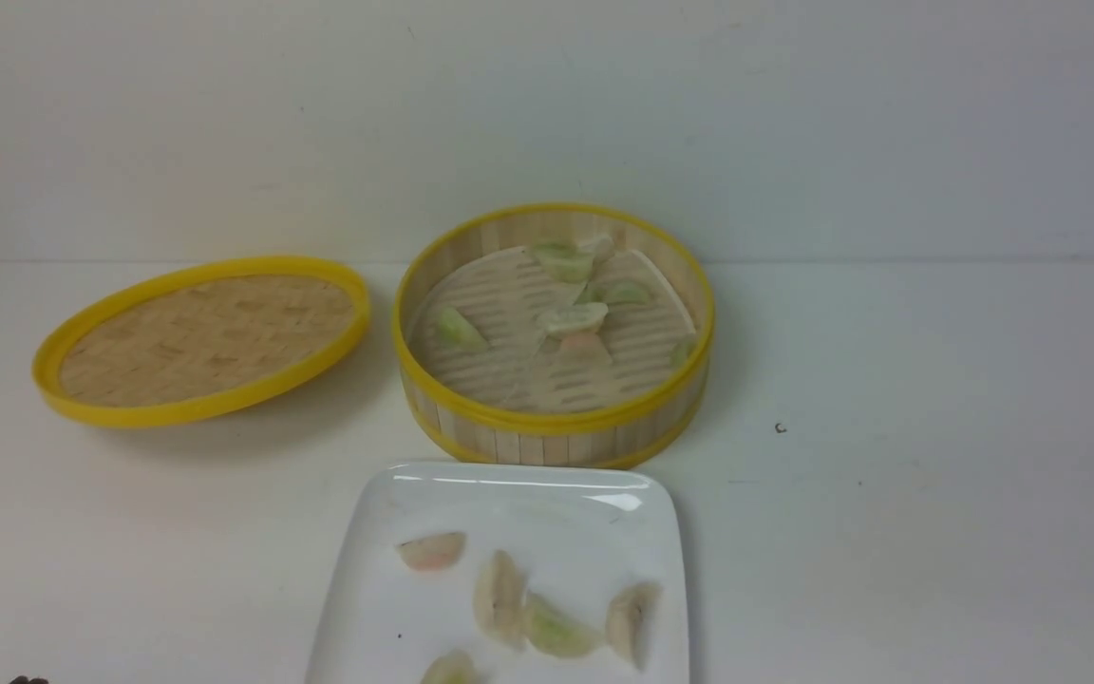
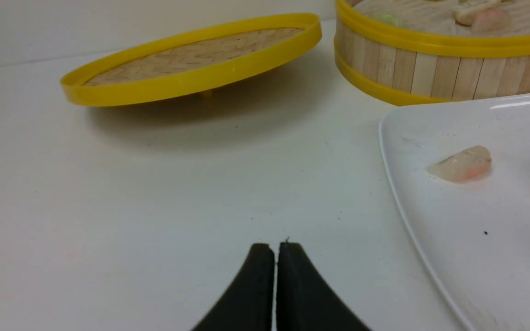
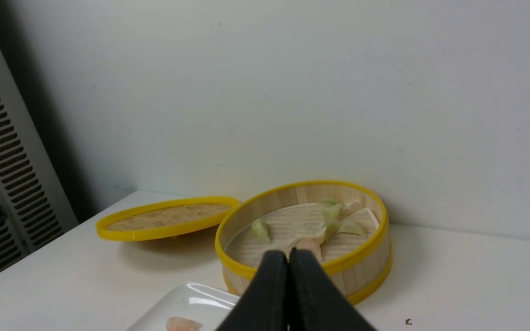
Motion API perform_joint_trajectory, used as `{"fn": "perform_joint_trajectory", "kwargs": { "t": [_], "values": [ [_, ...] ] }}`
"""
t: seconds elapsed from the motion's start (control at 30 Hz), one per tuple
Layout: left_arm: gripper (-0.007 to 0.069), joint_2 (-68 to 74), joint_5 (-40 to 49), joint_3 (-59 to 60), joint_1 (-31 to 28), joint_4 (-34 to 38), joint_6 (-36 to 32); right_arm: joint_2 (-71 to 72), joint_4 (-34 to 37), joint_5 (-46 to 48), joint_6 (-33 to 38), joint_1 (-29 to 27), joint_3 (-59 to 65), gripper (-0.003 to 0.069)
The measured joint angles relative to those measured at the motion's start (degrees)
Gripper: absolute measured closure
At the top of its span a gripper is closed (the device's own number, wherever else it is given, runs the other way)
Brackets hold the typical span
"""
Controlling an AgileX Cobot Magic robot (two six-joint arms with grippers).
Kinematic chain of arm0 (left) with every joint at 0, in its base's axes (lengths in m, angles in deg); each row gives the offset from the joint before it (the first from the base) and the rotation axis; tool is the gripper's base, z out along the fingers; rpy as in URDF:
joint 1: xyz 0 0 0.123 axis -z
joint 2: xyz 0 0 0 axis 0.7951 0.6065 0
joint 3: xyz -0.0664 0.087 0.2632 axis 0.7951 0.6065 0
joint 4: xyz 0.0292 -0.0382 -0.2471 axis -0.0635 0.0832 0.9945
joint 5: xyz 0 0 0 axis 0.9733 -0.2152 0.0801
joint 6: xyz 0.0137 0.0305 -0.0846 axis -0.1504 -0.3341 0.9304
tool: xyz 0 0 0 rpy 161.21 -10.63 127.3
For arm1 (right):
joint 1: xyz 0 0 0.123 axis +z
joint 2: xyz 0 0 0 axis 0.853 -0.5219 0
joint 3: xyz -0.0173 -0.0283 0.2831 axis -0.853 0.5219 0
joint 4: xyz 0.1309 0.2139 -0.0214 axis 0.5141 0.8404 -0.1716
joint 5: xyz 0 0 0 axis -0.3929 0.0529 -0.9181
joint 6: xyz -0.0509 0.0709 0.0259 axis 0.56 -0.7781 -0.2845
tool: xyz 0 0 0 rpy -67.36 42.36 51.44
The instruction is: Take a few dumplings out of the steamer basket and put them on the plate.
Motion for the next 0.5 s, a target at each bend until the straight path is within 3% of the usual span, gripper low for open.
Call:
{"fn": "perform_joint_trajectory", "kwargs": {
  "t": [0.4, 0.5],
  "values": [
    [0.0631, 0.0, 0.0, 0.0, 0.0, 0.0, 0.0, 0.0, 0.53, 0.0, 0.1, 0.0, 0.0, 0.0673],
    [0.0631, 0.0, 0.0, 0.0, 0.0, 0.0, 0.0, 0.0, 5.72, -0.36, 4.95, 0.0, 0.0, 0.0673]
  ]
}}
